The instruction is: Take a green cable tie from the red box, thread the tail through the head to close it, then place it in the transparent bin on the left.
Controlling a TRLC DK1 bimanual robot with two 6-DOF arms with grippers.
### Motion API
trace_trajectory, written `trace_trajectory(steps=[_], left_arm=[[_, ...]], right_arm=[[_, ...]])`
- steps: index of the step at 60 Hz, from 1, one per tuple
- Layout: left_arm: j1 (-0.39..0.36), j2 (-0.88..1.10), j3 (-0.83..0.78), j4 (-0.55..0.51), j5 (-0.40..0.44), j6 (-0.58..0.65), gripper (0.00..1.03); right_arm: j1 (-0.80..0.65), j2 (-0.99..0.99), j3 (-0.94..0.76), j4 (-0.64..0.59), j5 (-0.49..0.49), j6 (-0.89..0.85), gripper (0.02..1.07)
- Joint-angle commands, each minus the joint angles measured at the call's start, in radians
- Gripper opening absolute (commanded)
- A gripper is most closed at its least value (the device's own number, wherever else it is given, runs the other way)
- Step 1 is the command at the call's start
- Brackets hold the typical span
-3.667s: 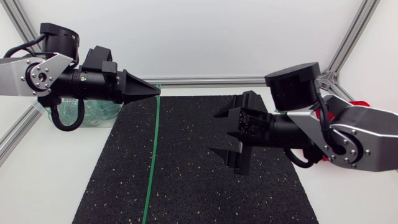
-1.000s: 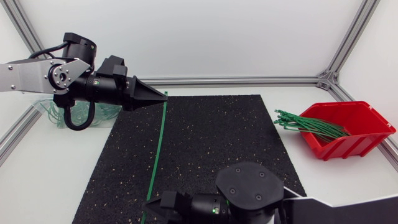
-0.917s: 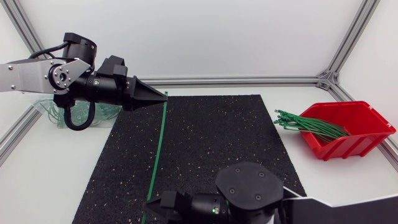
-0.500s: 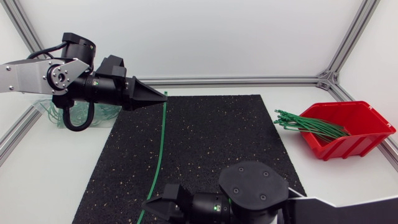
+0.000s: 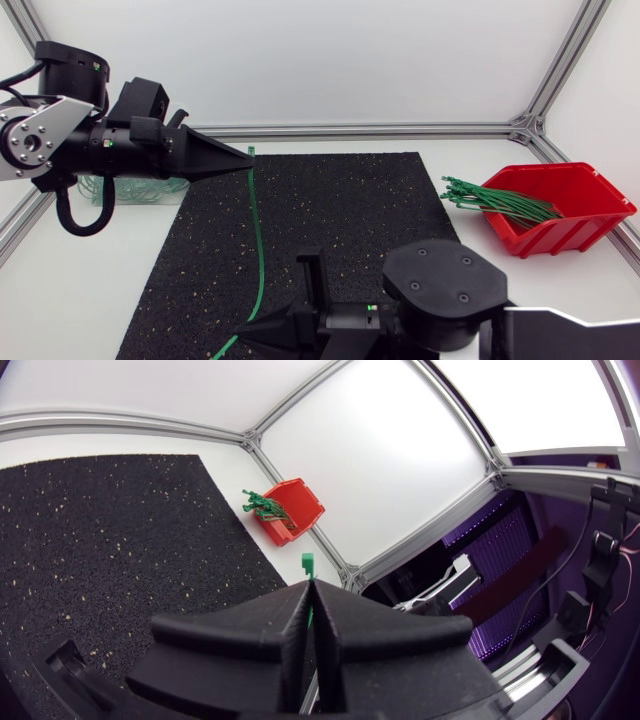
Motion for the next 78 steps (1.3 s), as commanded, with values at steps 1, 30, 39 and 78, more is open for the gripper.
trace_trajectory(steps=[1, 30, 39, 78], left_arm=[[-0.023, -0.074, -0.058, 0.023, 0.007, 0.003, 0.04], [-0.087, -0.151, -0.166, 0.169, -0.124, -0.091, 0.04], [-0.107, -0.151, -0.187, 0.265, -0.125, -0.161, 0.04], [-0.19, -0.177, -0.215, 0.442, -0.175, -0.232, 0.04]], right_arm=[[-0.034, -0.054, 0.043, -0.11, -0.04, 0.188, 0.08], [-0.186, -0.203, 0.299, -0.614, -0.381, 0.77, 0.08], [-0.237, -0.208, 0.363, -0.714, -0.437, 0.964, 0.08], [-0.392, -0.205, 0.472, -0.622, -0.672, 1.712, 0.08]])
